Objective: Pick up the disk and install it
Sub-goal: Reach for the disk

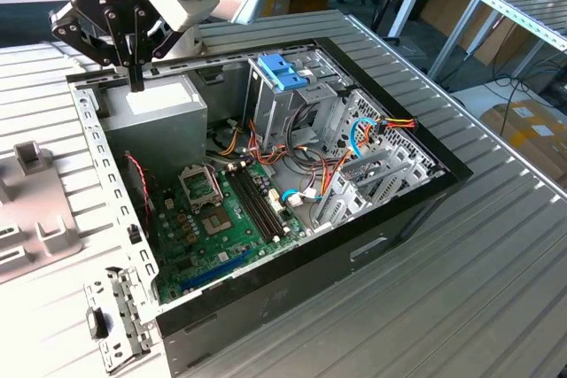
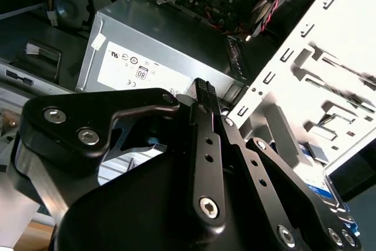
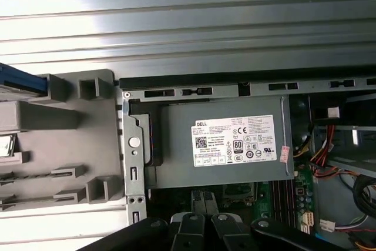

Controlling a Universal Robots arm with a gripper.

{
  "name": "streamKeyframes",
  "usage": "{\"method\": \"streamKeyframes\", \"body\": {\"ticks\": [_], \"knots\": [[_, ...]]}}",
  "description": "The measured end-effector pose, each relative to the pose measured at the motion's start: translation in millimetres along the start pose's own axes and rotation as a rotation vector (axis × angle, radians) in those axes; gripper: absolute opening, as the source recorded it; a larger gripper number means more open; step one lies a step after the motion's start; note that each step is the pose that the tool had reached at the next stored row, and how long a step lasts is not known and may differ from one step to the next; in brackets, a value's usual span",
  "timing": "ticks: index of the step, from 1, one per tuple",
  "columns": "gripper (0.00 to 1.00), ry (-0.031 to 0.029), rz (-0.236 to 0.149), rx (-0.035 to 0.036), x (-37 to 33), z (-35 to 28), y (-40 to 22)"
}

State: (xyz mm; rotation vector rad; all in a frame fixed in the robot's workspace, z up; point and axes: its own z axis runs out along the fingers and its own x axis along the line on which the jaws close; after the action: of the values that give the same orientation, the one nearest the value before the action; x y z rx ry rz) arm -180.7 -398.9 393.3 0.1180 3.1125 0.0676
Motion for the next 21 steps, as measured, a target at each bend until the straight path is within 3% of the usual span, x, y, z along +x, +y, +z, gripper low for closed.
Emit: {"method": "streamKeyframes", "body": {"ticks": [21], "knots": [[0.11,-0.0001,0.000,-0.0001,13.7,-0.3,-1.0]]}}
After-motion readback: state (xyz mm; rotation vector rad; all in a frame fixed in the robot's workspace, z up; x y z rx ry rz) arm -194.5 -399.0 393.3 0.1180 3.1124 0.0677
